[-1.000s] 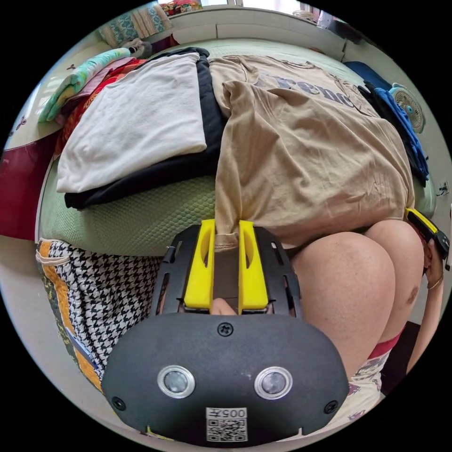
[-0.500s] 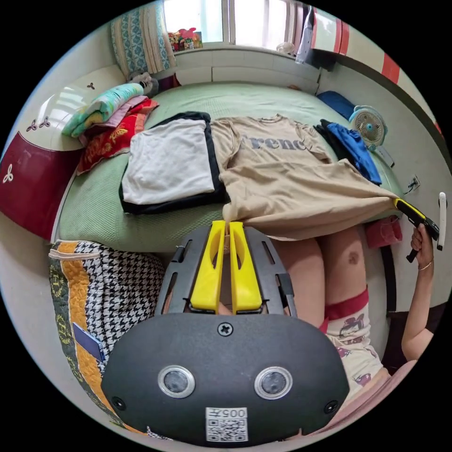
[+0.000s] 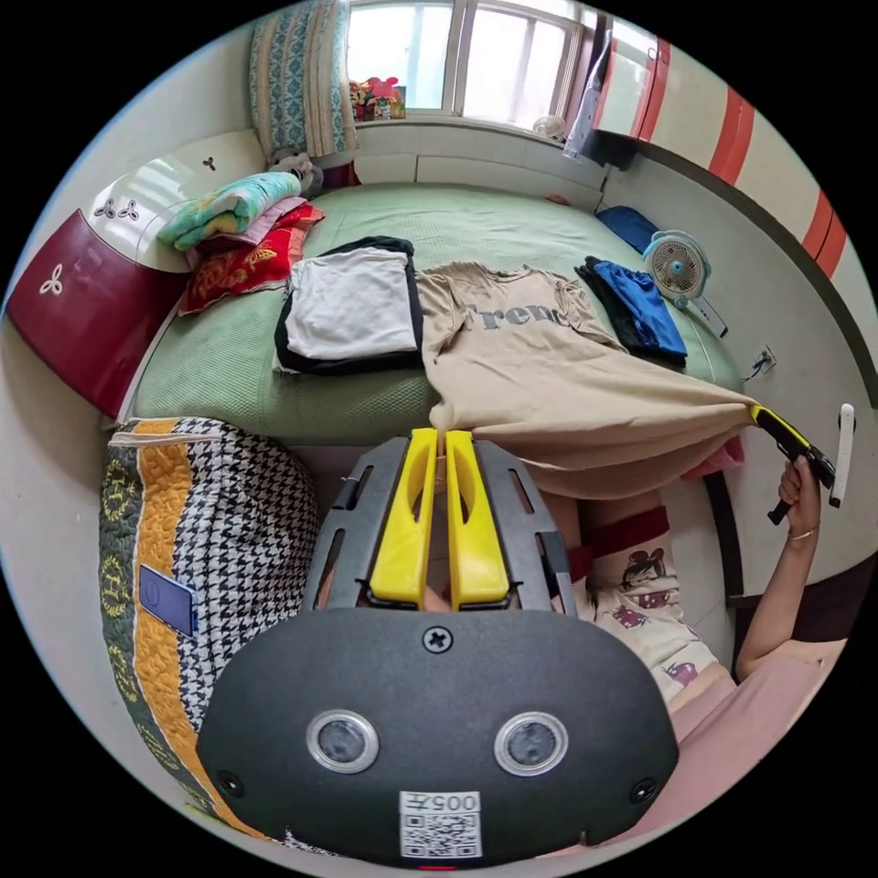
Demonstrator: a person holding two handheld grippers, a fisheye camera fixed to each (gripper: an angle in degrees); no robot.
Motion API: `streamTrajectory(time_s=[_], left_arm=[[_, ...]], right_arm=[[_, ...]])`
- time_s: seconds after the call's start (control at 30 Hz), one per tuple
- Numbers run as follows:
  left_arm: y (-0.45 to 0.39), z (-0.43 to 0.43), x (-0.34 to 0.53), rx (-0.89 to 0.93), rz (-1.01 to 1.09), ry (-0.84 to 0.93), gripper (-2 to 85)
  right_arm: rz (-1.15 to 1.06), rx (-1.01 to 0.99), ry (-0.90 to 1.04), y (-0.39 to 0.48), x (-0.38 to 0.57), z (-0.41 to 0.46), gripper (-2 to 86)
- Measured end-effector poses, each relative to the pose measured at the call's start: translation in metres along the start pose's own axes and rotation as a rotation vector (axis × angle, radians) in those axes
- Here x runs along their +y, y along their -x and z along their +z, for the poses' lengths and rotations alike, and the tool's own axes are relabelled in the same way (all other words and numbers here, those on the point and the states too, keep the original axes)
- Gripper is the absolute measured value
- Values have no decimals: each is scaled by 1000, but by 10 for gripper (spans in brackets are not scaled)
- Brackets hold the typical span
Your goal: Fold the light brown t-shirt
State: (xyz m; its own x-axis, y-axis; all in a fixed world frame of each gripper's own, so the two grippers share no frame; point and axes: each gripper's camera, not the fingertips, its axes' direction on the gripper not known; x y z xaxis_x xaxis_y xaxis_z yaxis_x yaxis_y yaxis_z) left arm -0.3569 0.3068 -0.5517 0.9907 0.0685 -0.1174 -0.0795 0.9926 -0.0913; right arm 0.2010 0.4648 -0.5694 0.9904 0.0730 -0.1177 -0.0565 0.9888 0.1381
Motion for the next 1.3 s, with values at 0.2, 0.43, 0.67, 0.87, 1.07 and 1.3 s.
streamTrajectory(time_s=[0.2,0.43,0.67,0.87,1.07,1.3], left_arm=[[6,7,-10,10,-3,19,9],[15,34,-46,22,-10,49,11],[22,73,-114,26,6,69,12],[31,125,-225,41,31,97,15],[45,228,-376,-3,2,208,39],[77,325,-431,-42,-139,224,89]], right_arm=[[2,28,33,8,-7,1,-11],[25,52,72,14,-32,27,-11],[25,87,95,22,-86,73,-11],[-28,139,88,36,-176,131,-12],[-56,156,139,56,-322,248,-7],[-6,104,270,61,-381,369,61]])
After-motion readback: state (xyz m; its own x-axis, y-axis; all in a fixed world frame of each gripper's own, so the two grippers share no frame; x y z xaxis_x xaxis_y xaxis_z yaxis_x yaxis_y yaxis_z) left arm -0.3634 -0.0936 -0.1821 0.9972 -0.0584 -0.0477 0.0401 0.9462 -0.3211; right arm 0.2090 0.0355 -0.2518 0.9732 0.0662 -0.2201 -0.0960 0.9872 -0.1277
